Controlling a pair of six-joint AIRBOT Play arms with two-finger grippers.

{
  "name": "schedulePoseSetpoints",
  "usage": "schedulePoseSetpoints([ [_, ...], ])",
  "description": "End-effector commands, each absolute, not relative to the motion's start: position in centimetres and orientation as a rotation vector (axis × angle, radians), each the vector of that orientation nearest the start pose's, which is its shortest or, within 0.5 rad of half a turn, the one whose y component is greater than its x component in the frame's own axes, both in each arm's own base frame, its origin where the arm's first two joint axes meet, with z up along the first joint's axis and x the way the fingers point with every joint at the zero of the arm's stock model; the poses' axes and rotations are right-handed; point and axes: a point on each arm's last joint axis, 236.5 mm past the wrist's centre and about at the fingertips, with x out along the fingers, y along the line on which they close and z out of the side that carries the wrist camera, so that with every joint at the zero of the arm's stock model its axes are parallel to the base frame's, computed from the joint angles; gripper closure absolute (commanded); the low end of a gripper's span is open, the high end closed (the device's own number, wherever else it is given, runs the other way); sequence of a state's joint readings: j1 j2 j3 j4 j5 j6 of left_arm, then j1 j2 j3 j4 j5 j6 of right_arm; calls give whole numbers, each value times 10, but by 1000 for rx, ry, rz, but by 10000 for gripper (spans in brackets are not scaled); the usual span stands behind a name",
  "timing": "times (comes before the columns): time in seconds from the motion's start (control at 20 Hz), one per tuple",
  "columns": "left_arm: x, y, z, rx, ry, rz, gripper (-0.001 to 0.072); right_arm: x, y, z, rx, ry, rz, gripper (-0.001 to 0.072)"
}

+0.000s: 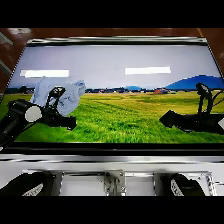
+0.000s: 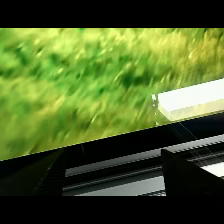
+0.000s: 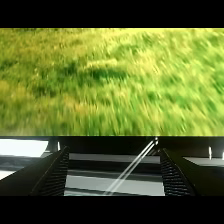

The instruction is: Fold the shirts.

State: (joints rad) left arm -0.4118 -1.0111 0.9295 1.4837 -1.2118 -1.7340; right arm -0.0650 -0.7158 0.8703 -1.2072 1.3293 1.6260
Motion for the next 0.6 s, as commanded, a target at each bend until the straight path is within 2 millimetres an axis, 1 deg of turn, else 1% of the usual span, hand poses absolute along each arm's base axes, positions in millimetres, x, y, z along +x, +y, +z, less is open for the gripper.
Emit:
schedulePoseSetpoints([
  [0.0, 274, -141, 15, 52, 1319, -295, 5, 258, 63, 82, 365, 1161, 167, 24],
  [0.15, 274, -141, 15, 52, 1319, -295, 6, 258, 63, 82, 365, 1159, 167, 24],
  [0.25, 274, -141, 15, 52, 1319, -295, 6, 262, 63, 83, 367, 1141, 164, 24],
  [0.55, 274, -141, 15, 52, 1319, -295, 6, 290, 57, 97, 364, 1005, 150, 24],
])
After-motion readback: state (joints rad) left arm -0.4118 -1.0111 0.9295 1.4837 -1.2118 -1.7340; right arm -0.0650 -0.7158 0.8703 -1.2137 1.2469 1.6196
